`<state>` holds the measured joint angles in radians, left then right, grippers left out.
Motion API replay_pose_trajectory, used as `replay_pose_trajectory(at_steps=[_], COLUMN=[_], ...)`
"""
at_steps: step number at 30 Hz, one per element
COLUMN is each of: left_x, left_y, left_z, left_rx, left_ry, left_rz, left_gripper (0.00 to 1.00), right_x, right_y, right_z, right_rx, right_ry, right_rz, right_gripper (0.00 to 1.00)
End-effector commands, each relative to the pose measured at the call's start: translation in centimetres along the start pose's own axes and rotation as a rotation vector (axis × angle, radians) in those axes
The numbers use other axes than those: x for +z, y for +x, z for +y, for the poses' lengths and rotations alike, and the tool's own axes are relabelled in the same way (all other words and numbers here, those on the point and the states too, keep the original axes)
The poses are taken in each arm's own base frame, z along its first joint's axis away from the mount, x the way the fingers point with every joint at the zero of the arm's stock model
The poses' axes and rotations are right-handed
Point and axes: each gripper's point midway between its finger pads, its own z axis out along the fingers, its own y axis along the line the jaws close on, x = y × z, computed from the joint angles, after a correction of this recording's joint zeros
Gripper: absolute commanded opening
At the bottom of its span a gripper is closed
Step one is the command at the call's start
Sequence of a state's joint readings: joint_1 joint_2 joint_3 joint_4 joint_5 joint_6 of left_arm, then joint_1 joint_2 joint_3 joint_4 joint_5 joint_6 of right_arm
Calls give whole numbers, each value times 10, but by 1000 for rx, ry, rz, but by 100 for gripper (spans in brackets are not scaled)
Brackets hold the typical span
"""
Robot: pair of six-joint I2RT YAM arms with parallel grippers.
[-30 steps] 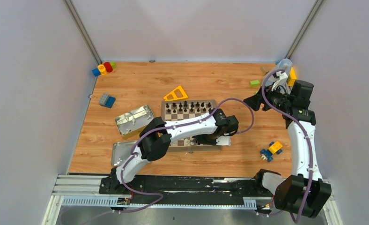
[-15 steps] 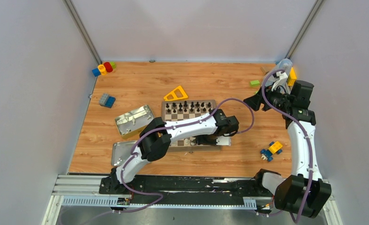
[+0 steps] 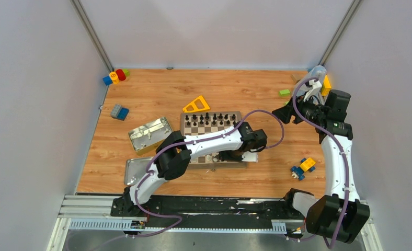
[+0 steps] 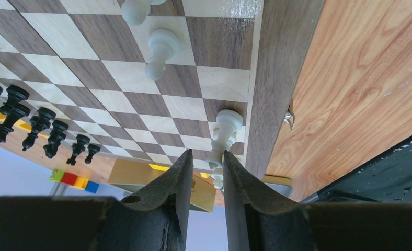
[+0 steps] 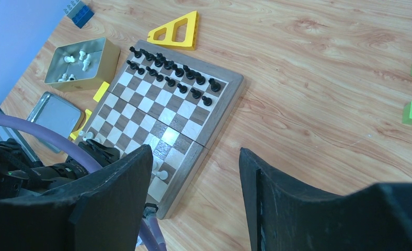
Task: Set up the chess pieces on the board
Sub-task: Place the chess piece on the chessboard.
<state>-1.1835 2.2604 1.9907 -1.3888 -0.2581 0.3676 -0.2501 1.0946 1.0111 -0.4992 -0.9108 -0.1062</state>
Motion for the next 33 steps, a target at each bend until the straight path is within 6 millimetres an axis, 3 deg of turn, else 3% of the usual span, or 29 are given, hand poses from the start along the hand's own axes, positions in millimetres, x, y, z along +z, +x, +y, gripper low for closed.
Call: replay_pose_trajectory(at_steps=[1,19,33], left_x=[-11,-26,-57], left_y=[-12,-19,-8], left_z=[6,4,13], left_rx=[-24,-47,-72], left_ry=[-39,-15,-76], left_rz=[-51,-116,-197], left_gripper=[35,45,54], right_x=[-1,1,-1], right_y=[-3,-1,-10], right_z=[5,4,8], right_rx=[-24,-17,-28], right_ry=[-30,-35,-50], right_rz=[-16,-8,-23], right_gripper=[63,63,63])
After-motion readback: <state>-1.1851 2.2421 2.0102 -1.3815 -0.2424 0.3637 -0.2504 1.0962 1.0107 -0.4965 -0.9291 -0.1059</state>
